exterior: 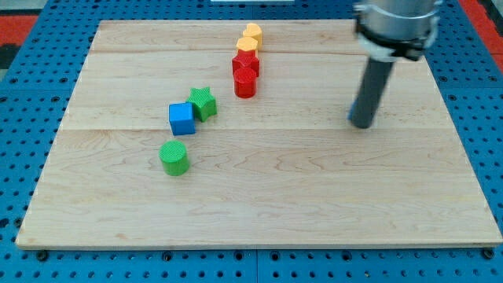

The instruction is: Push the green circle into the blue triangle

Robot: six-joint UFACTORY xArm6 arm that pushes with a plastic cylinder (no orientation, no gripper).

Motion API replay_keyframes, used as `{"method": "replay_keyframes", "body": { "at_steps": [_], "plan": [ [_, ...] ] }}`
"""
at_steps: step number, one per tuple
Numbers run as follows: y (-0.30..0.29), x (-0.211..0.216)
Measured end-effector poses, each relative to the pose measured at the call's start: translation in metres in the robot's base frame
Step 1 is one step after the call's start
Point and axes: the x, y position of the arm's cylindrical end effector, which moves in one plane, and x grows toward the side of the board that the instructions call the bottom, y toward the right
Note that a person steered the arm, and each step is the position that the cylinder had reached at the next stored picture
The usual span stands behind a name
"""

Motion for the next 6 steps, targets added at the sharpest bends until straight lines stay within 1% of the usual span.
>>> {"method": "replay_keyframes", "body": {
  "at_steps": [1, 2, 3, 4, 5, 6],
  "plan": [
    [0.022, 0.026],
    [-0.028, 0.091],
    [-0.182, 0.118],
    [-0.328, 0.118],
    [-0.354, 0.104],
    [-0.285, 0.095]
  ]
}}
